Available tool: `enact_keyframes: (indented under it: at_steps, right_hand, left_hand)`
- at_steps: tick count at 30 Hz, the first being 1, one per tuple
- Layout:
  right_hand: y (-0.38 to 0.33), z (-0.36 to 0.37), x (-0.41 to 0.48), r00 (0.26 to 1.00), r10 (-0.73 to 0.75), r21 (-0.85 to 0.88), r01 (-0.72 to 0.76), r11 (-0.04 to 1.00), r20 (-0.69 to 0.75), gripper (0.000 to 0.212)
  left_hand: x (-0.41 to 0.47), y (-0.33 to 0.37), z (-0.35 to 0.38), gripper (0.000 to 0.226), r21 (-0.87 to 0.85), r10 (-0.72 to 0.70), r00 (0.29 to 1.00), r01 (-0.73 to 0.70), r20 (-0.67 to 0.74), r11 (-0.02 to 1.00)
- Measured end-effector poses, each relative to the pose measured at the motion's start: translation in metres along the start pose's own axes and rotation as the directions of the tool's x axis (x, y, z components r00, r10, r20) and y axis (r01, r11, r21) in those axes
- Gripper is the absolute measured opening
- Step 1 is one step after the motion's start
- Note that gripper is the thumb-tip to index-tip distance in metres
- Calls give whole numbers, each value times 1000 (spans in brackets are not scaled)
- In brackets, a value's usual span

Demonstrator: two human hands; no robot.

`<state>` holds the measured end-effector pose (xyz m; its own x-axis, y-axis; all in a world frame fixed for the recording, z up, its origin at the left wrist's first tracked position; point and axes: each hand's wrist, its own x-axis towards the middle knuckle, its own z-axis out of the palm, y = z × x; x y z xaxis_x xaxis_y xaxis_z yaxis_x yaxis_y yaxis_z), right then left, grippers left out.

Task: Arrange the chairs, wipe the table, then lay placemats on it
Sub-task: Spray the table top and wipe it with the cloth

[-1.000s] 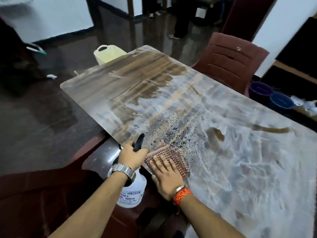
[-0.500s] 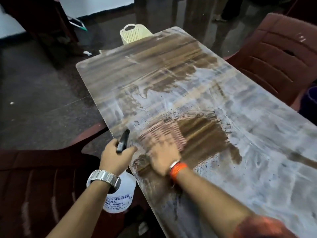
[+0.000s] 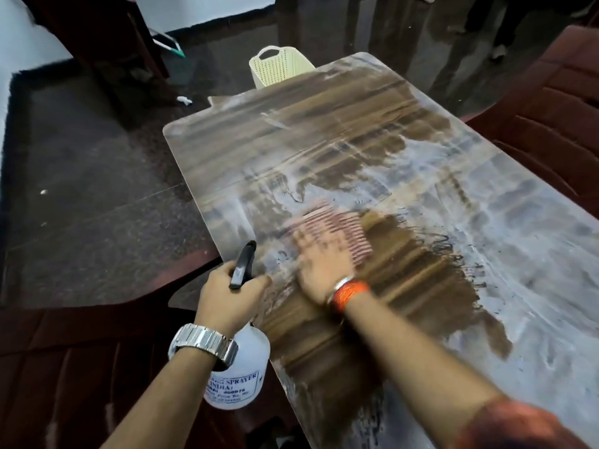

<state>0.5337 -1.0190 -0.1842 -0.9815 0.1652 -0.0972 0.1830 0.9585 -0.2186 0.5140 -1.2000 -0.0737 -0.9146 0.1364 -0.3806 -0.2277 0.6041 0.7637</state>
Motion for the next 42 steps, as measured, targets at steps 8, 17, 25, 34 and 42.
enact_keyframes:
  at_steps: [8, 17, 25, 34, 42]
  right_hand:
    - [24, -4, 69, 939, -341, -122, 343, 931, 39, 56]
    - [49, -17, 117, 987, 148, 18, -148, 989, -57, 62]
    - [90, -23, 128, 981, -187, -116, 181, 977, -44, 52]
    - [122, -19, 26, 986, 136, -28, -139, 990, -95, 61]
    - [143, -16, -103, 997, -79, -73, 80, 994, 12, 56]
  left_hand:
    - [60, 36, 19, 24, 44, 55, 998, -56, 25, 997]
    - [93, 54, 27, 25, 36, 39, 999, -39, -7, 999]
    - [97, 64, 41, 19, 52, 69, 998, -69, -11, 996]
    - [62, 57, 46, 26, 59, 39, 999, -38, -5, 998]
    - [-20, 53, 59, 25, 106, 94, 995, -95, 22, 990]
